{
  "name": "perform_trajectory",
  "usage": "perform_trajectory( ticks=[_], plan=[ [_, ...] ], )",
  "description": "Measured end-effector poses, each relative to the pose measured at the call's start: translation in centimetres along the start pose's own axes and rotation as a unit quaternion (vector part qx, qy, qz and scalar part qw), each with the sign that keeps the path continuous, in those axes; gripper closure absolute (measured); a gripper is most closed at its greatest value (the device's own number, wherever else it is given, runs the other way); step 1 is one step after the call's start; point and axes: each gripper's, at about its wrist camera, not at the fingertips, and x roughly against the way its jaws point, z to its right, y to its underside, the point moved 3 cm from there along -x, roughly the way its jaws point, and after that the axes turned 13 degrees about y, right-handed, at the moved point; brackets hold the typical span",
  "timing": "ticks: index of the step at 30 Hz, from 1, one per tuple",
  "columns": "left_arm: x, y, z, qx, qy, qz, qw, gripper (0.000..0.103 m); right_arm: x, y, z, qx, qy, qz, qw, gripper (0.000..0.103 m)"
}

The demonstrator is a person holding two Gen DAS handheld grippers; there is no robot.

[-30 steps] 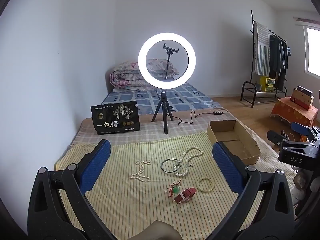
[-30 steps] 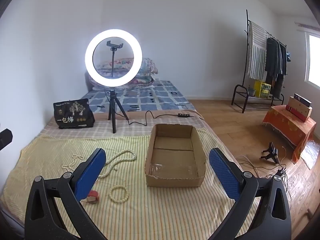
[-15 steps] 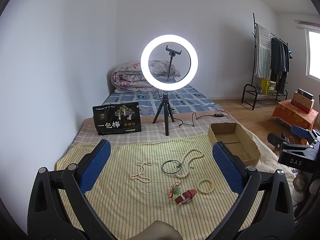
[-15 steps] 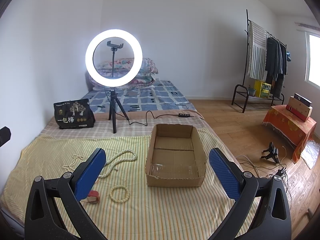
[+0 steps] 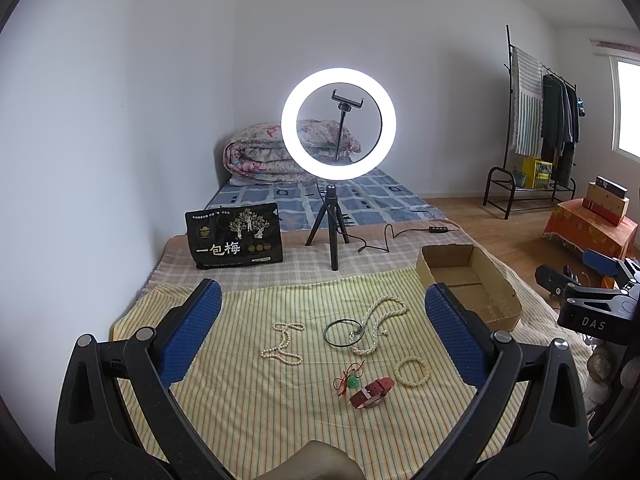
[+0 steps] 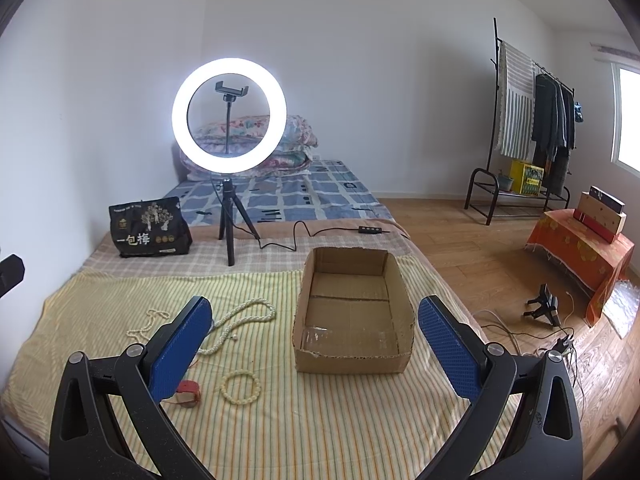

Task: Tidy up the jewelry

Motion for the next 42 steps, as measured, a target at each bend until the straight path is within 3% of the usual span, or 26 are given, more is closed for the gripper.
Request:
perform_trajectory(
  ticks=[42],
  plan=[
    [-0.68,0.73,-0.30,-0.005,-0.012,-0.008,0.9999,0.000,-0.02,0.45,-0.19,0.005,-0.005,-0.005,1.000,0.001]
  ],
)
